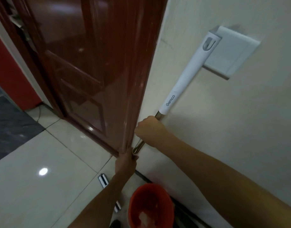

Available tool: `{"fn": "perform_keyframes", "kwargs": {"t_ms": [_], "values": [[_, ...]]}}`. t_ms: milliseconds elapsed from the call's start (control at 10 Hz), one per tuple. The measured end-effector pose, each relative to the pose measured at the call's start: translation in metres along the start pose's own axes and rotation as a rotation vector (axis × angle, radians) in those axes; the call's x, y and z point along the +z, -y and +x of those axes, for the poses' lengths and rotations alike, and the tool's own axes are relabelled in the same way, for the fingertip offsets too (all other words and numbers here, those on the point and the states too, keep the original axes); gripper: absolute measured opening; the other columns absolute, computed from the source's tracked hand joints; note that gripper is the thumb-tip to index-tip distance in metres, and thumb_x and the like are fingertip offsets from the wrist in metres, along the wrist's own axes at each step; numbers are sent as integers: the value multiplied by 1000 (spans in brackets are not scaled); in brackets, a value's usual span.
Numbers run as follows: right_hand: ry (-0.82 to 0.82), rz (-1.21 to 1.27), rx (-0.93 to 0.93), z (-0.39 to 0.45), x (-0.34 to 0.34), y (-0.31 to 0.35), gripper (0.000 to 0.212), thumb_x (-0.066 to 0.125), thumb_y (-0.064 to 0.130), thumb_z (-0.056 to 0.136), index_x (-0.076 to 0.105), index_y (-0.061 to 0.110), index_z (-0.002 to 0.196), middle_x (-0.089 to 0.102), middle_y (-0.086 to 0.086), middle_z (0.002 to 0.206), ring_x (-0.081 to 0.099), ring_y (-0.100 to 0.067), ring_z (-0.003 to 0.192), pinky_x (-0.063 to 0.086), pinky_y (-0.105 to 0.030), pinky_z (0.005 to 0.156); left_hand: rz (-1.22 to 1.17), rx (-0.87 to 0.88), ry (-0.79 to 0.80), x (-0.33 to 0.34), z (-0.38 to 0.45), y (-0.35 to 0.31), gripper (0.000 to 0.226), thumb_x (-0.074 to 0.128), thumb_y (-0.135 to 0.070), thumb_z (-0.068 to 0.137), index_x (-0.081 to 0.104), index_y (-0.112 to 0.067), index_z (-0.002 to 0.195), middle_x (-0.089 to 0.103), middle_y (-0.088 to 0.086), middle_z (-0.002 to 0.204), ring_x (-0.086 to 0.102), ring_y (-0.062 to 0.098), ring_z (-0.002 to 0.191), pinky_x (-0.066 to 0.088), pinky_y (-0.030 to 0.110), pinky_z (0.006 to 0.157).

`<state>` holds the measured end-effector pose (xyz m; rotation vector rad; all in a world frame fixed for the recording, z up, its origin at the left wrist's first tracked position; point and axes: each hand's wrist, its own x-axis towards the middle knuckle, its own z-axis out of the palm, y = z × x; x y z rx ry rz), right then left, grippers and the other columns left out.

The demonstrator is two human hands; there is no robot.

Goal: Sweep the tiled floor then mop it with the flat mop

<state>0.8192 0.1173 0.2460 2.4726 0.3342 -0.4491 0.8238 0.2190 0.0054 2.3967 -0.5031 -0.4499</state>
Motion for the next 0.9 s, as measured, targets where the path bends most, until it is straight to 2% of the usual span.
{"fn": "perform_keyframes", "kwargs": {"t_ms": [100, 200, 400, 600, 700, 800, 900], "values": [[12, 24, 39, 18, 3, -8, 13, 63, 3, 89, 67, 13, 95, 70, -3, 94, 69, -23, 89, 44, -33, 73, -36, 14, 12, -1, 19, -1, 30, 64, -31, 94, 57, -26, 123, 67, 3, 105, 65, 26, 94, 56, 37, 74], [41, 60, 59, 29, 10, -16, 13, 64, 3, 88, 67, 15, 93, 69, -2, 94, 68, -23, 89, 46, -35, 79, -80, -17, 52, -4, 34, -4, 32, 67, -30, 93, 61, -26, 124, 68, 1, 102, 66, 25, 91, 59, 42, 76], [57, 65, 92, 39, 21, -20, 13, 64, 6, 89, 64, 16, 95, 67, -2, 95, 64, -24, 91, 41, -38, 87, -105, -9, 101, -3, 53, -8, 37, 74, -29, 87, 65, -22, 122, 71, 2, 101, 67, 23, 91, 57, 37, 79], [5, 92, 99, 32, 25, -15, 18, 61, 7, 90, 65, 16, 106, 66, -4, 105, 58, -25, 102, 38, -41, 95, -70, 62, 171, -15, 49, -8, 33, 72, -28, 90, 65, -18, 121, 71, 4, 108, 67, 22, 95, 54, 31, 78], [-37, 119, 78, 27, 24, -8, 25, 59, 10, 90, 64, 16, 114, 65, -5, 110, 55, -26, 107, 36, -42, 97, -63, 78, 189, -30, 38, -5, 37, 66, -28, 93, 63, -18, 129, 70, 7, 116, 67, 25, 100, 54, 32, 81], [-99, 160, 22, 19, 27, 7, 26, 62, 15, 90, 65, 16, 117, 64, -6, 114, 55, -26, 109, 36, -43, 97, -15, 58, 189, -43, 23, 4, 42, 62, -29, 95, 60, -22, 137, 67, 6, 127, 66, 27, 109, 54, 36, 90], [-149, 201, 25, 6, 36, 21, 25, 61, 24, 93, 64, 18, 116, 63, -5, 116, 55, -25, 110, 39, -41, 93, 78, 56, 164, -55, 3, 8, 33, 60, -29, 96, 64, -21, 128, 71, 8, 120, 67, 29, 103, 56, 39, 89]]}}
